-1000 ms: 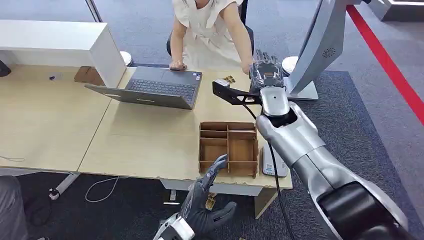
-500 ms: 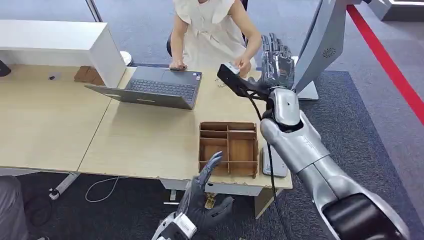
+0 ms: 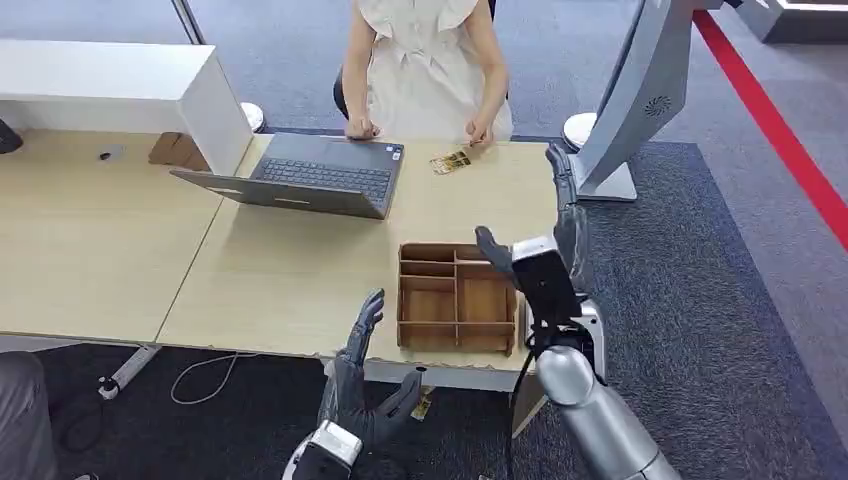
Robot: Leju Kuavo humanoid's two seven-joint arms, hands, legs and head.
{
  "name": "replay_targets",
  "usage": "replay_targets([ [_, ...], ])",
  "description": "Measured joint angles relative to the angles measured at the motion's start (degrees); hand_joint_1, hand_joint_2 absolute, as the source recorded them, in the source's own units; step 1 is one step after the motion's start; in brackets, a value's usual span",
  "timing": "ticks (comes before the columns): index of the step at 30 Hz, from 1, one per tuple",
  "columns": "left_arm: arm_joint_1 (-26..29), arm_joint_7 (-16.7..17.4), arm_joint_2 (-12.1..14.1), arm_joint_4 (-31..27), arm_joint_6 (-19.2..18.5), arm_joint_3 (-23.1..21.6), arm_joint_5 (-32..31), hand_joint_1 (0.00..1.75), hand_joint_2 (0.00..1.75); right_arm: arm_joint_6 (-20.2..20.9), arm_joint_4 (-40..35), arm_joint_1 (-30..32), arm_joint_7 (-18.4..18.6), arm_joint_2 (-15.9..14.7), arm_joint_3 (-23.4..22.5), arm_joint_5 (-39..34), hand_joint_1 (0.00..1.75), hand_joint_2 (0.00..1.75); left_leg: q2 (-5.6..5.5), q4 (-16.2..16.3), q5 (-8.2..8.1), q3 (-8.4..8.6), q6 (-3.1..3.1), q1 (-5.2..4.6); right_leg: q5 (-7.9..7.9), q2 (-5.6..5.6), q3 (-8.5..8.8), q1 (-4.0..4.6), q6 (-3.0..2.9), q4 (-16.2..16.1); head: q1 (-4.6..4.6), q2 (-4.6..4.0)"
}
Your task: Pass the card to the sensor for recognition and then transmit it.
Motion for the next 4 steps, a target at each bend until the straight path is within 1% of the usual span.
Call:
replay_targets([
  [4,1.66,0.99,0.72,-2.47,0.02,1.51,-2.74,0.00,1.75,0.02,-3.48,5.66,-2.63,0.00,-0.46,-1.47,0.00,1.75,0.01,-0.01,0.00,-0.01,0.00,0.00,0.00,0.01,0.00,0.00,0.00,0.00,-0.02,-0.02],
])
